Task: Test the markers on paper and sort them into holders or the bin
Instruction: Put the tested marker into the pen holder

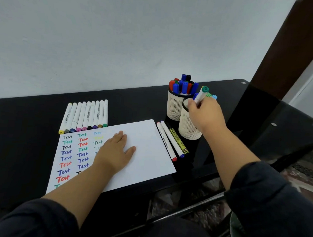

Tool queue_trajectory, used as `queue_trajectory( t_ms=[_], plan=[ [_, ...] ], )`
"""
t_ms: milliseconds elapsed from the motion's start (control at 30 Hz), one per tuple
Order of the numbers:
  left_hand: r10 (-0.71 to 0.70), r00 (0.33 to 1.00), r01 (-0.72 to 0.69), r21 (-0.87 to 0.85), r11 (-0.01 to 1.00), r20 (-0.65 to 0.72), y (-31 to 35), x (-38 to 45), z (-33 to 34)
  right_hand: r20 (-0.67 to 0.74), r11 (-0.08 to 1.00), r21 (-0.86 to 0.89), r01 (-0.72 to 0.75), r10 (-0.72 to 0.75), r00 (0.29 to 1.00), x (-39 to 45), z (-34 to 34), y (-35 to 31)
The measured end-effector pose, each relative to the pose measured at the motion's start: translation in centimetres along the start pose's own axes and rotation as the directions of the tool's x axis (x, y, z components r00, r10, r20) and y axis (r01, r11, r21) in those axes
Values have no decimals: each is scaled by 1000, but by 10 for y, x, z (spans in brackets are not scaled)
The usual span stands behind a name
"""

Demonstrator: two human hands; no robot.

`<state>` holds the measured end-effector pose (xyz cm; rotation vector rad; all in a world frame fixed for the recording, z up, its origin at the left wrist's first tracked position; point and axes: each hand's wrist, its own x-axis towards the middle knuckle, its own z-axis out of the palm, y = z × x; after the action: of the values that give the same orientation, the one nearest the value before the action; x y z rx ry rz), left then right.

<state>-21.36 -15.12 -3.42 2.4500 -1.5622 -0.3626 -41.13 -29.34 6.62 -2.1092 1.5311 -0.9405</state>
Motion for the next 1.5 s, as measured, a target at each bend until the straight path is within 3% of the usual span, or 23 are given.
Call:
queue_trajectory(
  t_ms=[133,367,500,600,933,1067,1233,1333,1500],
  plan=[
    [-3,1000,3,-6,1000,-5,0,0,1,-12,998,70,-10,11,1000,0,0,-7],
    [-2,1000,1,-21,1000,-8,-1,0,1,147,983,-180,-16,43,988,9,1,-9],
    [-3,1000,3,-29,1000,-1,-3,2,2,95,999,-39,-14,17,995,7,0,-10],
    [-1,1000,1,-20,1000,2,-3,1,2,59,998,-44,42,-40,997,2,0,-7],
    [-8,995,8,2,1000,102,-3,2,-5,138,966,-160,202,-181,974,3,-16,-12],
    [-24,985,27,-11,1000,171,-6,1,-25,229,865,-341,368,-304,925,7,-27,-18],
    [-76,985,73,19,997,157,-22,-6,-38,347,619,-542,569,-451,822,9,-30,-35],
    [-103,980,92,72,993,173,-33,-9,-40,393,536,-536,652,-526,754,8,-21,-45],
    [-116,983,105,83,991,139,-59,-13,-39,443,486,-452,748,-606,661,8,8,-61]
  ],
)
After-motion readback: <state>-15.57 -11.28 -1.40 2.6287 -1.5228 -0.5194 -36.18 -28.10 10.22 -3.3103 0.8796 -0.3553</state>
